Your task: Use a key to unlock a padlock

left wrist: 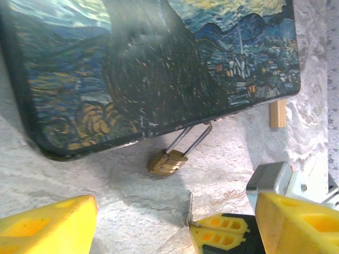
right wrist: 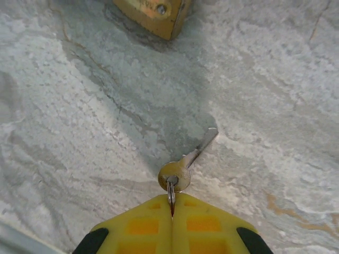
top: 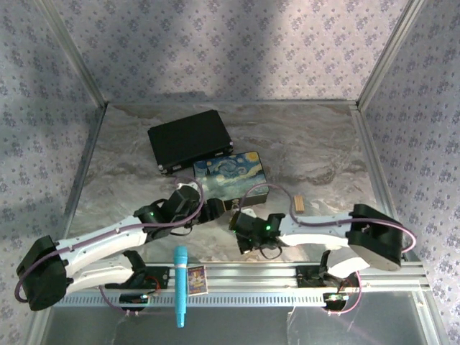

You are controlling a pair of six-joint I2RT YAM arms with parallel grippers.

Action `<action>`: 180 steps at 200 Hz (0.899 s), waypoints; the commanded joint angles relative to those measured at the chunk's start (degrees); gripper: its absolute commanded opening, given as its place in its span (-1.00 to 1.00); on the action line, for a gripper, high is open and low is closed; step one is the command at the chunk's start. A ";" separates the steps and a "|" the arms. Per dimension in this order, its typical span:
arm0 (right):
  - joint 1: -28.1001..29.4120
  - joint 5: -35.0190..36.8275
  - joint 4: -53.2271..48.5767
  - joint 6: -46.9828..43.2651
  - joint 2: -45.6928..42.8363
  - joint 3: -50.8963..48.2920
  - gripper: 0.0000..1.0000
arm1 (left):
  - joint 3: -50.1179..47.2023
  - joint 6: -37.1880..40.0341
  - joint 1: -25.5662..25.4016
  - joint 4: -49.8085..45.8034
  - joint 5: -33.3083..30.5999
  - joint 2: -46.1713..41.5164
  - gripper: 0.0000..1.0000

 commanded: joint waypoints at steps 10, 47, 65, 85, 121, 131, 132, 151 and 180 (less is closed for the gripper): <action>-6.03 -9.43 3.83 -8.26 -10.59 -3.89 -1.00 | -3.17 -5.12 -2.39 14.82 -2.25 -0.59 0.42; -14.73 -22.61 1.67 -17.00 -19.29 -5.01 -1.00 | -4.29 -8.15 -3.09 24.55 -1.25 2.41 0.36; -17.06 -26.76 -2.98 -21.94 -20.07 -2.71 -1.00 | -2.36 -8.36 -3.09 24.61 0.79 4.33 0.36; -17.75 -27.77 -6.51 -24.30 -19.61 -0.19 -1.00 | -1.42 -10.99 -3.39 25.99 2.32 6.34 0.37; -17.86 -30.43 -2.36 -23.61 -19.17 1.92 -1.00 | -5.31 -23.01 -4.85 35.89 1.84 8.70 0.34; -17.93 -29.44 -2.00 -23.95 -18.78 2.94 -1.00 | -5.87 -26.21 -4.92 36.38 2.32 9.05 0.30; -17.91 -29.36 -1.99 -24.00 -18.71 3.03 -1.00 | -5.91 -26.68 -4.97 36.44 2.36 9.07 0.29; -18.04 -28.68 -0.88 -24.30 -17.79 4.43 -1.00 | -7.38 -32.34 -5.37 37.53 2.23 8.55 0.30; -17.98 -25.74 -2.00 -25.14 -16.29 7.30 -1.00 | -9.30 -37.58 -5.37 34.76 1.62 5.48 0.55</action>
